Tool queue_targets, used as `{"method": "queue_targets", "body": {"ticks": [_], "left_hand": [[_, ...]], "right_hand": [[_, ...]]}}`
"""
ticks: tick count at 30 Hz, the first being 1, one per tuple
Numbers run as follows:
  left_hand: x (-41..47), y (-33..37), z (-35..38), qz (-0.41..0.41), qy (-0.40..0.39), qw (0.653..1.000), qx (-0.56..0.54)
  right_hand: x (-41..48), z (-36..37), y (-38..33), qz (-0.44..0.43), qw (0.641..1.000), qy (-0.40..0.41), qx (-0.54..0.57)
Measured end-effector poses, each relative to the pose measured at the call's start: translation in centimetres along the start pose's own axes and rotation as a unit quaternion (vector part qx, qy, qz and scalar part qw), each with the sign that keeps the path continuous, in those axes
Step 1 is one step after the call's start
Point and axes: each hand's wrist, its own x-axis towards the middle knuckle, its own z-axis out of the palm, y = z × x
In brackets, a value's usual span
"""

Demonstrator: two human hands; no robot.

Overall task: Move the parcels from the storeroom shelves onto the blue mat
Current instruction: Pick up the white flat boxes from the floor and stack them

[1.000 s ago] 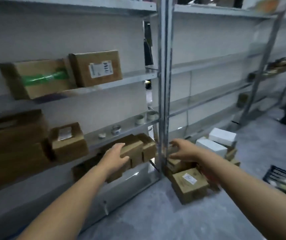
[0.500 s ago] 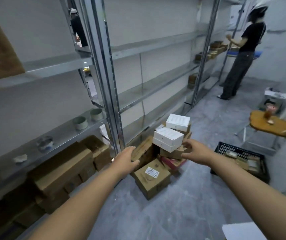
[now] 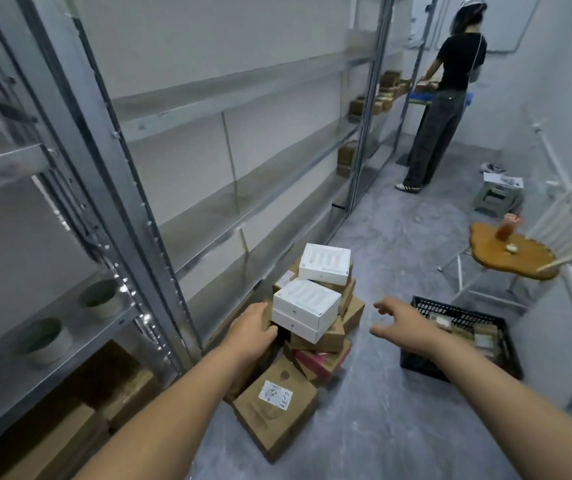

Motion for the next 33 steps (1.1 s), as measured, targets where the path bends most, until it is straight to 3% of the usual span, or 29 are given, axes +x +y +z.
{"method": "queue_targets", "body": {"ticks": [4,16,25,33], "left_hand": [[7.5,2.5,3.1,-0.001,-0.016,1.0,-0.01],[24.5,8.7,11.2,-0.173,0.052,0.977,-0.115],[33.8,5.8,11.5,-0.23,0.072,0.964,-0.112],[46.1,3.6,15.1,-0.288,0.056,0.939,-0.177]], "right_hand": [[7.1,-2.9,3.9,0.014,1.0,-0.007,0.008],[32.9,-11.9,12.3,-0.03,0.991,-0.118,-0.049],[47.8,-8.9,10.0,-0.056,0.984,-0.166,-0.037],[58.4,-6.6,14.4,0.037,0.985,-0.17,-0.014]]}}
